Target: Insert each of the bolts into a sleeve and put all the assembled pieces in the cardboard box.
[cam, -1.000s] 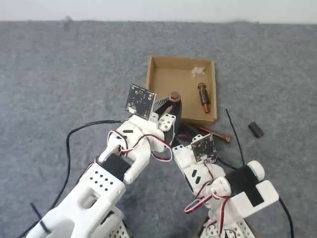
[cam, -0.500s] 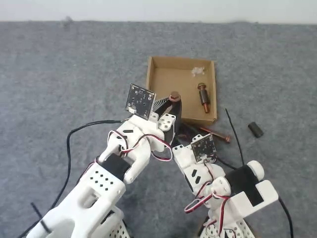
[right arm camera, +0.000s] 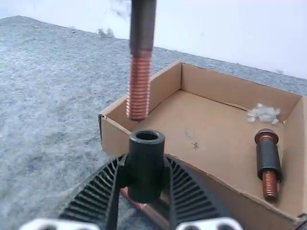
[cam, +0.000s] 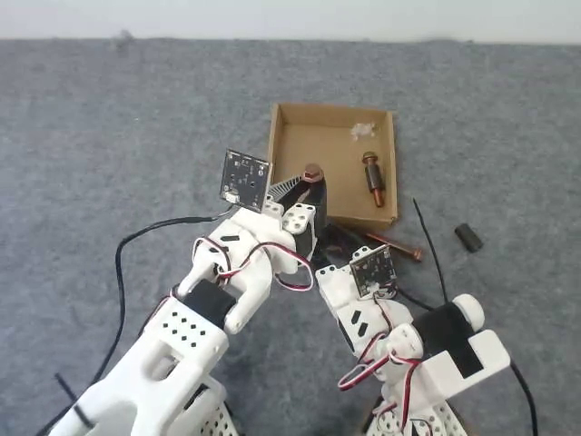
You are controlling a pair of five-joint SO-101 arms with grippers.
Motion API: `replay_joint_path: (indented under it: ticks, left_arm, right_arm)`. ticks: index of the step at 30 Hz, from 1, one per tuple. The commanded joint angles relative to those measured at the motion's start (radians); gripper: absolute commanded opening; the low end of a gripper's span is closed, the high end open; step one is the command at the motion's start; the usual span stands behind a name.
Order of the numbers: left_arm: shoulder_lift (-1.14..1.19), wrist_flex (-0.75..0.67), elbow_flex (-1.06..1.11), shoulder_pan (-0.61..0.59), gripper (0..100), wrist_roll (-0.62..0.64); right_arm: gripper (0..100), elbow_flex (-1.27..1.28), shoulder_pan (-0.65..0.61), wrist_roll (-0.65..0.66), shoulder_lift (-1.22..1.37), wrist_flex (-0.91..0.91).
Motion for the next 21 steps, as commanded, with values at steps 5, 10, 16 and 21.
replay_joint_path:
  ticks: [5, 10, 16, 21]
  left_arm:
    - [0.098, -0.055, -0.093, -0.011, 1, 0.017]
    - [0.152, -0.051, -0.114, -0.011, 1, 0.017]
    - [0.133, -0.051, -0.097, -0.006, 1, 0.017]
    - [0.130, -0.051, -0.097, -0.003, 1, 0.046]
  right_arm:
    - [0.6, 0.015, 0.024, -0.003, -0.002, 0.002]
    - [0.6, 0.014, 0.041, -0.006, -0.002, 0.005]
    - [0.6, 0.014, 0.041, -0.006, -0.002, 0.005]
    - [0.6, 0.014, 0.041, -0.006, -0.002, 0.005]
